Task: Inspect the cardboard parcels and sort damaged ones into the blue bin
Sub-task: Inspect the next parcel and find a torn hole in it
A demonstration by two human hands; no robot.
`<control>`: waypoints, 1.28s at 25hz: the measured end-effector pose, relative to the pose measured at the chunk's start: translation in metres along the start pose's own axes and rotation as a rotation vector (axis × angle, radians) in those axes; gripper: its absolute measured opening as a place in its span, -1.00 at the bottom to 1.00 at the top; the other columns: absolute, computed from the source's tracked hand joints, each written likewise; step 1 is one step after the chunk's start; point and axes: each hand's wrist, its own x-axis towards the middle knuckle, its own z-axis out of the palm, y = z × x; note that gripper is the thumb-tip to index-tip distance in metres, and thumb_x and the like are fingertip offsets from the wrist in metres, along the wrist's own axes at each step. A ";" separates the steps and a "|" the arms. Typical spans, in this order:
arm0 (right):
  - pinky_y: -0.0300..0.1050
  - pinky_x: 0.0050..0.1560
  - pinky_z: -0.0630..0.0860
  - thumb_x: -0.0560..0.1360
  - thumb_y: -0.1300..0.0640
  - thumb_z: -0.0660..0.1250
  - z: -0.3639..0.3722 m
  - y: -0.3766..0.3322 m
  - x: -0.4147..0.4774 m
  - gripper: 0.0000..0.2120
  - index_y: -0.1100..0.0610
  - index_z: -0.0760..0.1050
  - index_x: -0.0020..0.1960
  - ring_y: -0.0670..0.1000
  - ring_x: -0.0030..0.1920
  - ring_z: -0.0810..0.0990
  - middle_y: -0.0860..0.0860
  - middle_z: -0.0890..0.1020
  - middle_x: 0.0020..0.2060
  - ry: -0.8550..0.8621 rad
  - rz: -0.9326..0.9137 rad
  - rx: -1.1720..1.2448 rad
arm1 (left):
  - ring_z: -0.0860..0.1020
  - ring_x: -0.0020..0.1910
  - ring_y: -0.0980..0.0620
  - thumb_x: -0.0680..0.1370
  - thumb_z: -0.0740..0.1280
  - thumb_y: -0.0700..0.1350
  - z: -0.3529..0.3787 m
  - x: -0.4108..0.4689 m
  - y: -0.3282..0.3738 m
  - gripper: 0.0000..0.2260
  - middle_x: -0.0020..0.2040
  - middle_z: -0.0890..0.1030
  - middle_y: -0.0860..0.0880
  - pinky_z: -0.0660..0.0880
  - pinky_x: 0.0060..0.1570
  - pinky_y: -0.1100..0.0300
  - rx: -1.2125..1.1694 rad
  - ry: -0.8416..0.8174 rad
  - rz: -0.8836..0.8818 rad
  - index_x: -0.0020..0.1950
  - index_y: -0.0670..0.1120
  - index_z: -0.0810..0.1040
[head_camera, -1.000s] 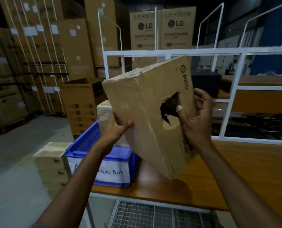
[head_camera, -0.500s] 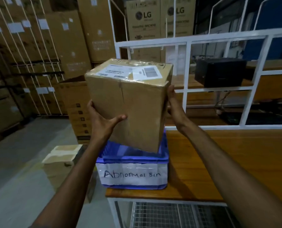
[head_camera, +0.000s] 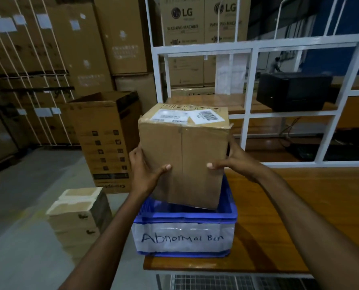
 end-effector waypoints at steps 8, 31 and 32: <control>-0.21 0.16 0.55 0.35 0.18 0.66 0.036 0.061 0.036 0.25 -0.10 -0.19 0.67 0.01 0.32 0.55 -0.04 0.50 0.35 -0.062 0.056 -0.252 | 0.47 0.32 -0.01 0.41 0.64 -0.20 -0.008 0.005 -0.053 -0.38 0.39 0.47 -0.10 0.48 0.17 0.04 0.109 -0.052 -0.134 0.30 -0.02 0.34; -0.14 -0.11 0.46 0.35 -0.15 0.62 0.069 0.102 0.043 -0.43 -0.01 0.45 0.22 -0.02 -0.04 0.56 -0.02 0.64 0.04 0.049 0.126 -1.011 | 0.52 0.41 -0.18 0.35 0.68 -0.08 -0.009 0.042 -0.101 -0.21 0.42 0.56 -0.14 0.53 0.30 -0.16 0.345 -0.442 -0.285 0.51 -0.05 0.40; -0.15 -0.11 0.44 0.37 -0.16 0.60 0.070 0.102 0.043 -0.45 0.00 0.45 0.22 -0.04 -0.06 0.54 -0.01 0.64 0.04 0.056 0.116 -1.033 | 0.55 0.37 -0.18 0.35 0.69 -0.04 -0.008 0.042 -0.100 -0.25 0.38 0.59 -0.15 0.55 0.25 -0.13 0.378 -0.436 -0.278 0.47 -0.07 0.45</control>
